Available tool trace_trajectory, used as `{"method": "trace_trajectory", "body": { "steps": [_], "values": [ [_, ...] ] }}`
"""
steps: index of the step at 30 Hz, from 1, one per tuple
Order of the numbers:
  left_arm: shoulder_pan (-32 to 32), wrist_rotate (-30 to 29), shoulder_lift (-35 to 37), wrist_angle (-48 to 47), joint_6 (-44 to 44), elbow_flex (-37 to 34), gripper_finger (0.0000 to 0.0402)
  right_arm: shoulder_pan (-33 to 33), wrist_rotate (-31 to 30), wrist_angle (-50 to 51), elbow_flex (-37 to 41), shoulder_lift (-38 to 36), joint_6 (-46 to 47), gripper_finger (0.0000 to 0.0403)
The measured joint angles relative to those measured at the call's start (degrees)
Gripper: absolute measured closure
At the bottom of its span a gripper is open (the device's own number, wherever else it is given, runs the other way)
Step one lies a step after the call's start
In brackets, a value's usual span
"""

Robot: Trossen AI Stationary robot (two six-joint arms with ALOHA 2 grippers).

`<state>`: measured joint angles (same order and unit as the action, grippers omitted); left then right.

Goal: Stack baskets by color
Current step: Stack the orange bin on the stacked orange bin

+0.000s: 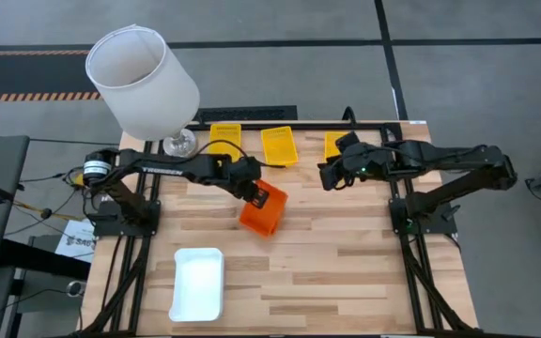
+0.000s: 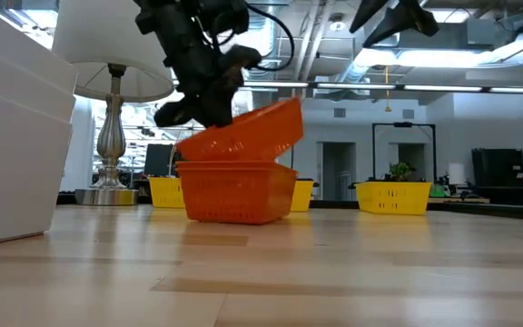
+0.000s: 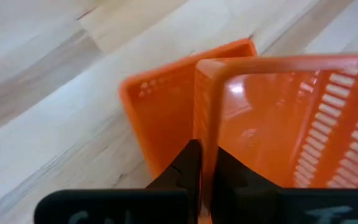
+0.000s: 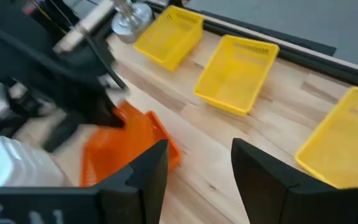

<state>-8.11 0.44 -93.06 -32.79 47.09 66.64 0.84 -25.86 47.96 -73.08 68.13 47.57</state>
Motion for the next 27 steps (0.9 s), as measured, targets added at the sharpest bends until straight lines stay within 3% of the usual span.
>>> {"method": "trace_trajectory", "body": {
  "steps": [22,27],
  "values": [
    [-1.7,1.9,0.1,-3.9,0.4,-0.5,0.0401,0.3,0.0,0.0,0.0,0.6,-0.4,0.0212],
    [-1.6,2.3,0.1,-3.8,1.0,-0.5,0.0381,0.3,0.0,0.0,0.0,0.6,-0.9,0.0211]
  ]
}}
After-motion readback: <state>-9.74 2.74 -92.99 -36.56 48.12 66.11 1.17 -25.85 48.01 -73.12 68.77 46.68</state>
